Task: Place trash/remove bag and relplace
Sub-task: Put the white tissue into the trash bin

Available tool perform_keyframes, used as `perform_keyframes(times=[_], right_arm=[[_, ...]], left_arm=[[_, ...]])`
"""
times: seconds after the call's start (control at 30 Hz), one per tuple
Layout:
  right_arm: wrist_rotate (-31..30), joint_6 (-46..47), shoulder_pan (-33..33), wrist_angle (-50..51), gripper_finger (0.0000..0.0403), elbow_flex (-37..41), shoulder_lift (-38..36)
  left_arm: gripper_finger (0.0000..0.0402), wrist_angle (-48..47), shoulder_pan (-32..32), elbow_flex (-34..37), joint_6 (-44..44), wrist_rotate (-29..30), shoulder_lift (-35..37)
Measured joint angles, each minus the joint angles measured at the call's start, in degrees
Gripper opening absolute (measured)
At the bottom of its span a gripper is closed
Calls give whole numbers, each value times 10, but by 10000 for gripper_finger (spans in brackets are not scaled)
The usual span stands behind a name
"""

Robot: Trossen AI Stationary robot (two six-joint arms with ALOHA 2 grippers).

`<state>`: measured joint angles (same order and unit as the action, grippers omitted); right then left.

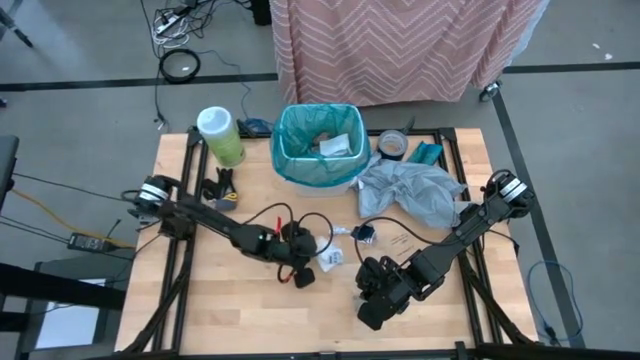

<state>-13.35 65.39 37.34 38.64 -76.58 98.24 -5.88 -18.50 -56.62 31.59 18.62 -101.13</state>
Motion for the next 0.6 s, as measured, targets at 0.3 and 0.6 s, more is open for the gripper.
perform_keyframes(times=[0.3, 0.6], right_arm=[[-6, -12, -3, 0, 20, 0, 0], [-9, -26, -8, 0, 20, 0, 0]], left_arm=[[1, -219, -10, -116, 0, 13, 92], [0, -424, -20, -326, -43, 55, 105]])
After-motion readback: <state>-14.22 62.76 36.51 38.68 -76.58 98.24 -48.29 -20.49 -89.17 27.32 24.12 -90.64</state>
